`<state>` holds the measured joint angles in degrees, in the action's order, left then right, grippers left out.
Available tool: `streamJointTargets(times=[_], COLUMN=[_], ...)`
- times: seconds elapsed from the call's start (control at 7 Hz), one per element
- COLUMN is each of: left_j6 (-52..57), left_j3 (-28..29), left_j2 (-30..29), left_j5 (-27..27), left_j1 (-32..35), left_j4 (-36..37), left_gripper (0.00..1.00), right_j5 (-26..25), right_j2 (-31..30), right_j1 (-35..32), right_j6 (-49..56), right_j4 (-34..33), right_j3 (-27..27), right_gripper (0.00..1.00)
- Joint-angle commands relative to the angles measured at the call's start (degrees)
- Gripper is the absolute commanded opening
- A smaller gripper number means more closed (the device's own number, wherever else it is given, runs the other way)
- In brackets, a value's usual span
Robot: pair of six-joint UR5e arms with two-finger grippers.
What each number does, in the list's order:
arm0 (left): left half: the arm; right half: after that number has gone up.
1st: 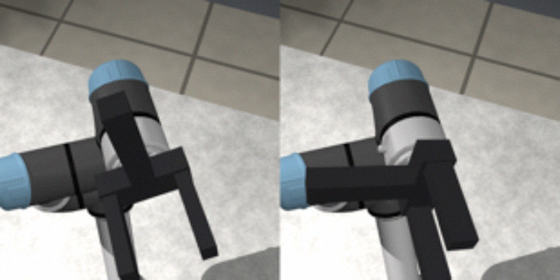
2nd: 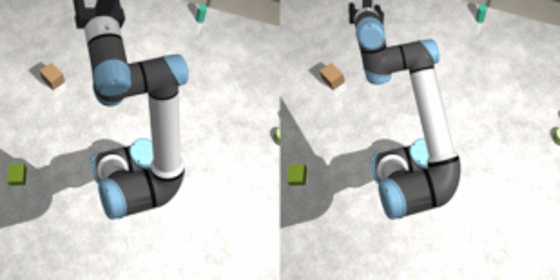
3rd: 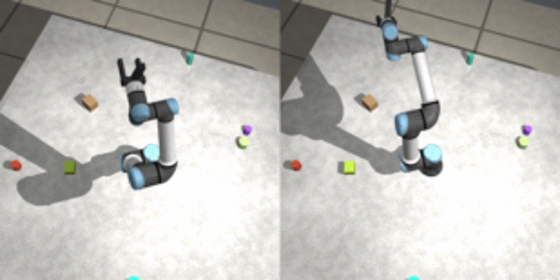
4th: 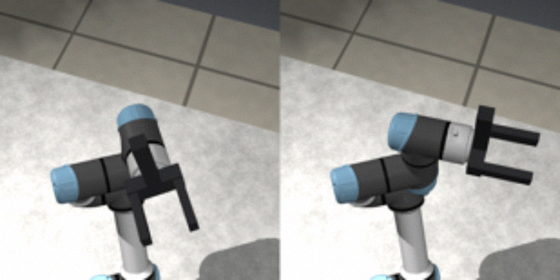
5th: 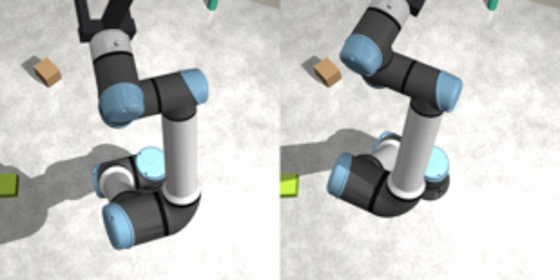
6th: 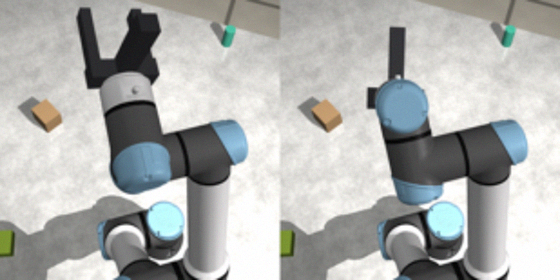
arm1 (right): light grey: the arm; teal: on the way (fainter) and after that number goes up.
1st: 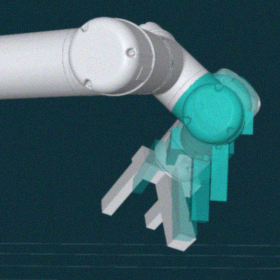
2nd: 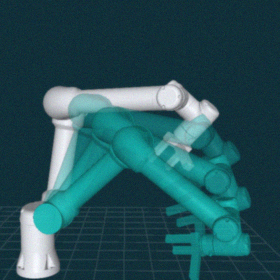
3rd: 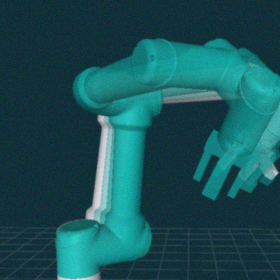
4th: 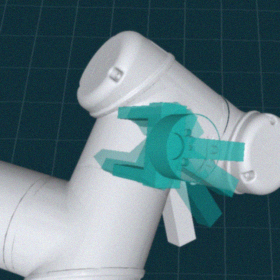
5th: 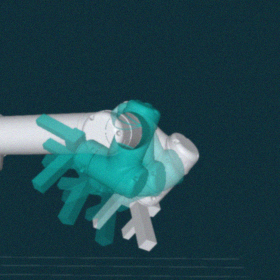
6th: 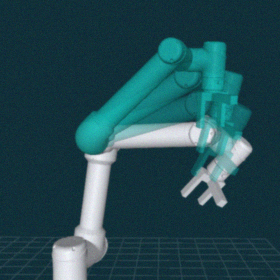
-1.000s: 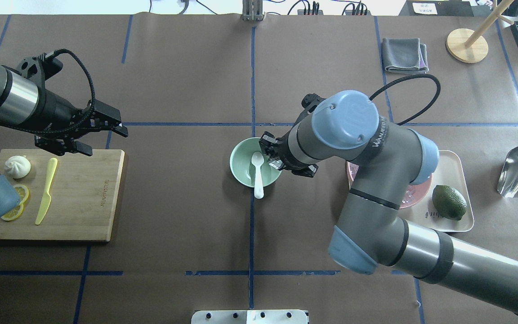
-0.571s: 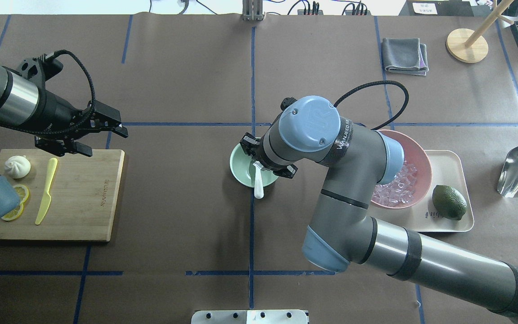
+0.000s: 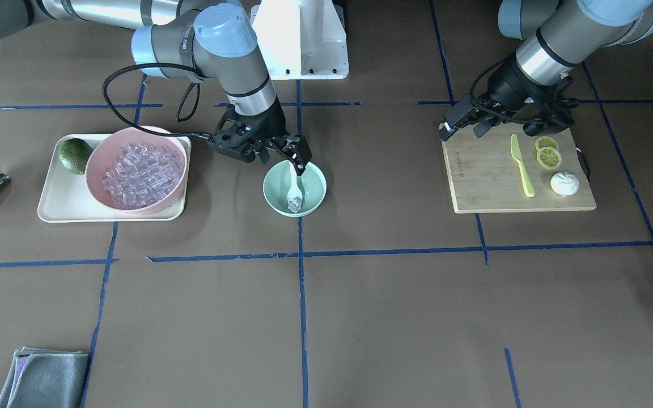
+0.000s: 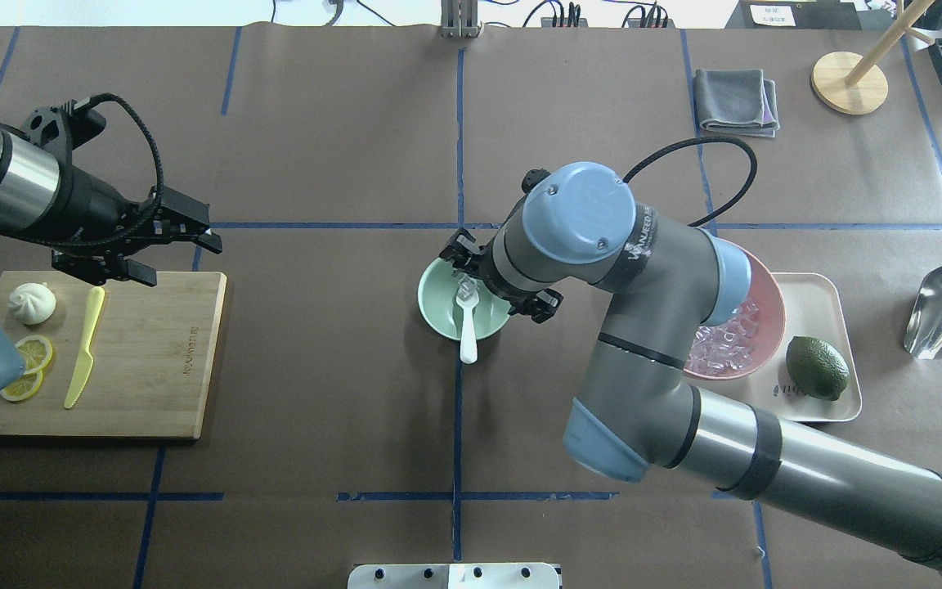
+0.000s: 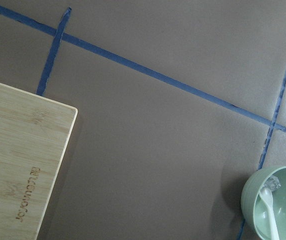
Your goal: Put spoon and ice into bowl
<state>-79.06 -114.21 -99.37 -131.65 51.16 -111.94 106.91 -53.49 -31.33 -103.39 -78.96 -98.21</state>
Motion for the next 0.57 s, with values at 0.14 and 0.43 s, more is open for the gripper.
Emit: streamJointTargets(times=[0.14, 0.43], left_j6=[24.66, 42.05], left_j3=[-4.35, -3.57], left_j2=[17.06, 24.54], left_j5=[-0.27, -0.36], left_j1=[5.68, 13.31], left_j4=[0.06, 0.67], left_gripper=[0.99, 0.99], right_j5=[17.22, 24.01], right_j2=[-18.86, -36.24], right_j1=[-15.98, -27.32], right_j6=[18.23, 44.7], right_j4=[-0.14, 0.38], right_j3=[-13.9, -18.4], right_gripper=[0.95, 0.95])
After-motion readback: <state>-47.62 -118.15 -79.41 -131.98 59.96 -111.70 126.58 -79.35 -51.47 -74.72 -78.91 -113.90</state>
